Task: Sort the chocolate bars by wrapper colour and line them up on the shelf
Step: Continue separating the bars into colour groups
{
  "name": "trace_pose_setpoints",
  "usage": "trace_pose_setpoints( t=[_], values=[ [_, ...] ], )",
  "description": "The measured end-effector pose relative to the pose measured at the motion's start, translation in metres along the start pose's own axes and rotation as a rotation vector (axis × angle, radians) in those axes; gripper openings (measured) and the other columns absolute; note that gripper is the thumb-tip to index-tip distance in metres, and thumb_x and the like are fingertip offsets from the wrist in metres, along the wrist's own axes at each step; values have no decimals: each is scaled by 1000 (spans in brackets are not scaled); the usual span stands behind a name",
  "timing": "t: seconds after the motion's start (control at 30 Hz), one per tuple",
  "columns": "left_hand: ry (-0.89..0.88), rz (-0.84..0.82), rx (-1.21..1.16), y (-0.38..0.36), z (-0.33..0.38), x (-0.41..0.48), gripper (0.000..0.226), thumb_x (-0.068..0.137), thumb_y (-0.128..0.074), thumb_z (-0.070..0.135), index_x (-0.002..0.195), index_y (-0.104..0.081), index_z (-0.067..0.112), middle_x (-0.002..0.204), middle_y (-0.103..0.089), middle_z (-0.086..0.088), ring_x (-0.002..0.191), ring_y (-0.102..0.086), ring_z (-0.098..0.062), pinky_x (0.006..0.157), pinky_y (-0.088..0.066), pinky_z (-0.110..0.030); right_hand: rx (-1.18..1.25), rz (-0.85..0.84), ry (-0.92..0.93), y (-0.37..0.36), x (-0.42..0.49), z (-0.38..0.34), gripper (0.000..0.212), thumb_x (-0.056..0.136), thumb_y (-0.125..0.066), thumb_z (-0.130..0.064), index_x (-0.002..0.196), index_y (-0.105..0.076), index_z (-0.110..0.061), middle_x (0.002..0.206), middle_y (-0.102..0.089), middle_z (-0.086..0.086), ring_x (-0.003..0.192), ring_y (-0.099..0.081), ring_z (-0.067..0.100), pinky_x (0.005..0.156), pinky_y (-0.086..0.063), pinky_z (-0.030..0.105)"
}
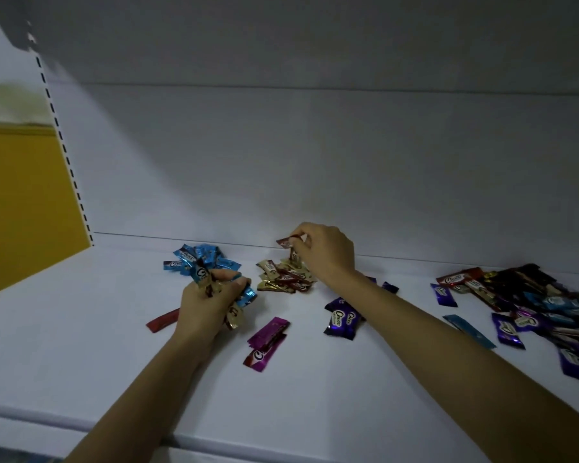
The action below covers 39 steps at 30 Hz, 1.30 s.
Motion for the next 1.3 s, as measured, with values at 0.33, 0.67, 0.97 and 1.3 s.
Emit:
trace_pose_setpoints(
  t=[0.33, 0.67, 0.97, 1.3],
  values=[
    [-45, 20, -98, 6, 3, 8, 5, 84, -69, 12, 88, -70, 14, 87, -74, -6, 86, -71, -21, 78, -54, -34, 321, -328, -77, -32, -25, -48, 32, 86, -56, -56, 89, -67, -26, 67, -62, -11, 64, -60, 11, 56, -46, 27],
    [-88, -92, -173, 3, 3, 5, 27, 87, -63, 22, 113, -64, 14, 103, -72, -10, 99, -68, -23, 81, -56, -31, 660, -598, -273, -40, -47, -67, 30, 85, -70, -28, 113, -65, -21, 75, -66, -7, 60, -56, 5, 48, -42, 15],
    [32, -174, -298, -2, 1, 4, 39, 77, -66, 23, 114, -59, 11, 95, -74, -12, 83, -72, -25, 68, -59, -30, 935, -456, -375, -43, -40, -66, 5, 87, -64, -1, 86, -66, -6, 76, -65, 5, 61, -64, 11, 60, -55, 20],
    [68, -77, -232, 0, 0, 4, 8, 90, -62, 16, 97, -63, 12, 73, -74, 0, 63, -71, -15, 50, -54, -22, 798, -356, -381, -41, -17, -57, 8, 89, -63, -6, 88, -65, -14, 75, -65, 0, 55, -60, 5, 52, -50, 19]
  ],
)
Point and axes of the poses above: each hand's wrist, its own x-axis towards the middle knuckle, its own y-axis out of the back of the hand, z = x × y, the point moved 5 cm from there along x, towards the middle knuckle
